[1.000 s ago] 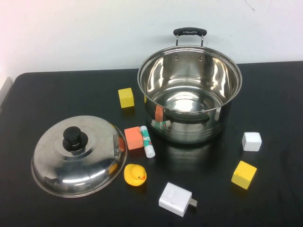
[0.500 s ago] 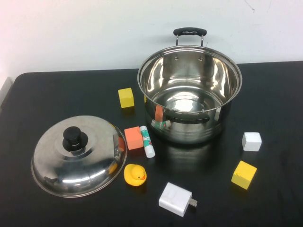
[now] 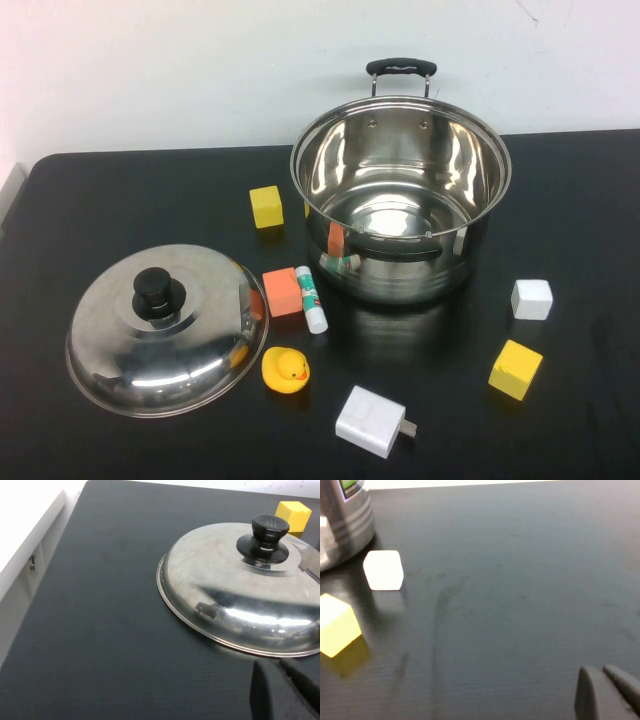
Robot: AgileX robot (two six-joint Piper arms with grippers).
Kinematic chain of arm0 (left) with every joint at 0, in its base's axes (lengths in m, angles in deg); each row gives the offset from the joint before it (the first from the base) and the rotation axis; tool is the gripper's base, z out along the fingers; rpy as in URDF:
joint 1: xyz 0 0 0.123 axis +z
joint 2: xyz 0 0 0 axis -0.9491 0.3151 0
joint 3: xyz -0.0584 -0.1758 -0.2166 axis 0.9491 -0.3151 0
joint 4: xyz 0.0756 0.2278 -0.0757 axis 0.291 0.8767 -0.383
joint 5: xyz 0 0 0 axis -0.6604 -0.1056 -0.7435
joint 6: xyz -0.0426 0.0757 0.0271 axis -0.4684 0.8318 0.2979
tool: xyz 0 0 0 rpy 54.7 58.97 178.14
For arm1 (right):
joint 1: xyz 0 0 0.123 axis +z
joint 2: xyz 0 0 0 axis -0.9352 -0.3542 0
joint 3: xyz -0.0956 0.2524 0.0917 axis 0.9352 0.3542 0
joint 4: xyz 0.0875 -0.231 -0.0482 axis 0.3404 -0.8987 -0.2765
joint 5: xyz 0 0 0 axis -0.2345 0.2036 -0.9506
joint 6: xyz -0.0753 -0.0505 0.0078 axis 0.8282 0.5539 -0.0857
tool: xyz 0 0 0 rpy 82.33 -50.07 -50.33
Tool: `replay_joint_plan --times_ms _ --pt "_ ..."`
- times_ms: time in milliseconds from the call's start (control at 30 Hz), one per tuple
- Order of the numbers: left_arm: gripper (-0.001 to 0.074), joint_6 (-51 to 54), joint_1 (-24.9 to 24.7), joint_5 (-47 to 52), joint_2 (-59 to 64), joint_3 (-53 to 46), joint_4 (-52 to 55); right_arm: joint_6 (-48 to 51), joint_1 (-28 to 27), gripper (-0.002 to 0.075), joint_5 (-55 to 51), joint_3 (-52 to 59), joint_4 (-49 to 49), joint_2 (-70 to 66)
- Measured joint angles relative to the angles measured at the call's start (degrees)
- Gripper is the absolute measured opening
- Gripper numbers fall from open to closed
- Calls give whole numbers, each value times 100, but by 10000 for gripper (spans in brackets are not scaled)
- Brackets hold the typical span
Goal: Cover the pot
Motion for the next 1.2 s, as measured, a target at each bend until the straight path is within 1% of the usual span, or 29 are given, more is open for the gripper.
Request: replay_joint_plan --times_ms 1067,1200 --pt "-1 0 0 0 0 0 0 0 0 -2 0 0 0 0" --pt "-1 0 0 -225 0 -11 0 0 0 -2 0 0 0 0"
